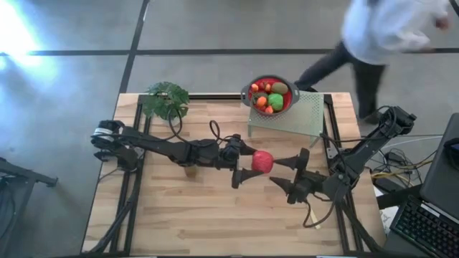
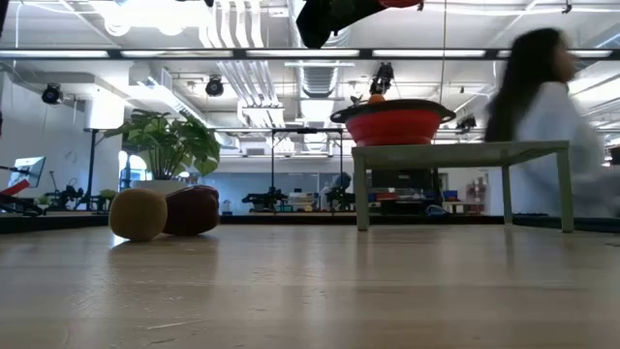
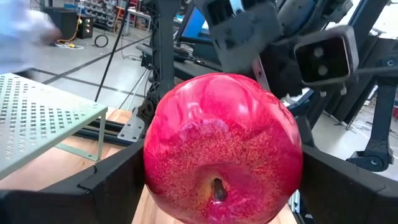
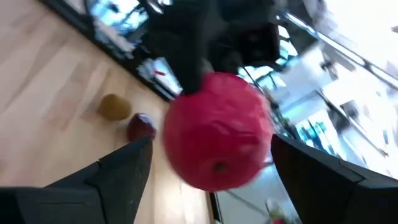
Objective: Pick & Place Fruit
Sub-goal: Put the red apple into the strainer bowl on the shelf
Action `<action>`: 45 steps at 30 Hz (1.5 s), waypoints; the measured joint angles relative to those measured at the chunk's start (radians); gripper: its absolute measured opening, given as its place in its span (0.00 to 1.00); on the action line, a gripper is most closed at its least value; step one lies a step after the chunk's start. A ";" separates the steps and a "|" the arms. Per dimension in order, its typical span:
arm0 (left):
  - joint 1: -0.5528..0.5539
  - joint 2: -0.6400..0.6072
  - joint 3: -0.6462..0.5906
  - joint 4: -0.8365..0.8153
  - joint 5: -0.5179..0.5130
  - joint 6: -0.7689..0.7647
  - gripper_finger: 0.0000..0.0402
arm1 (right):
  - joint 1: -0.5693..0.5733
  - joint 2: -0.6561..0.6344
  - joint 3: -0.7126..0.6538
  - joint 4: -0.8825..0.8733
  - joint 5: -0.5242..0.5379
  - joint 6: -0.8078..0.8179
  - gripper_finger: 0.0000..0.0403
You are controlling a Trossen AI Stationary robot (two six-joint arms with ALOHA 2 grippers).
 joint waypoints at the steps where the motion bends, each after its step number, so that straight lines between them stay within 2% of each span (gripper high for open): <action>1: 0.000 0.000 0.000 0.000 0.001 0.000 0.91 | 0.000 0.000 0.004 0.001 0.023 0.016 0.81; 8: 0.001 -0.001 0.000 0.001 -0.002 0.000 0.91 | 0.000 0.000 0.033 -0.002 0.163 0.159 0.91; 12: 0.001 -0.003 0.000 0.003 0.000 0.000 0.91 | 0.000 0.000 0.047 -0.006 0.170 0.244 0.95; 20: 0.012 -0.003 0.001 0.001 0.003 0.001 0.91 | 0.000 0.000 0.056 -0.008 0.136 0.266 0.99; 30: 0.014 -0.002 0.001 0.019 0.014 -0.032 0.91 | 0.002 0.088 0.063 -0.006 0.133 0.154 0.99; 37: 0.015 -0.002 0.001 0.021 0.124 -0.110 0.91 | 0.002 0.159 0.119 -0.006 0.169 0.076 0.99; 45: 0.015 -0.003 0.001 0.021 0.131 -0.121 0.91 | -0.015 0.221 0.190 -0.007 0.169 0.007 0.99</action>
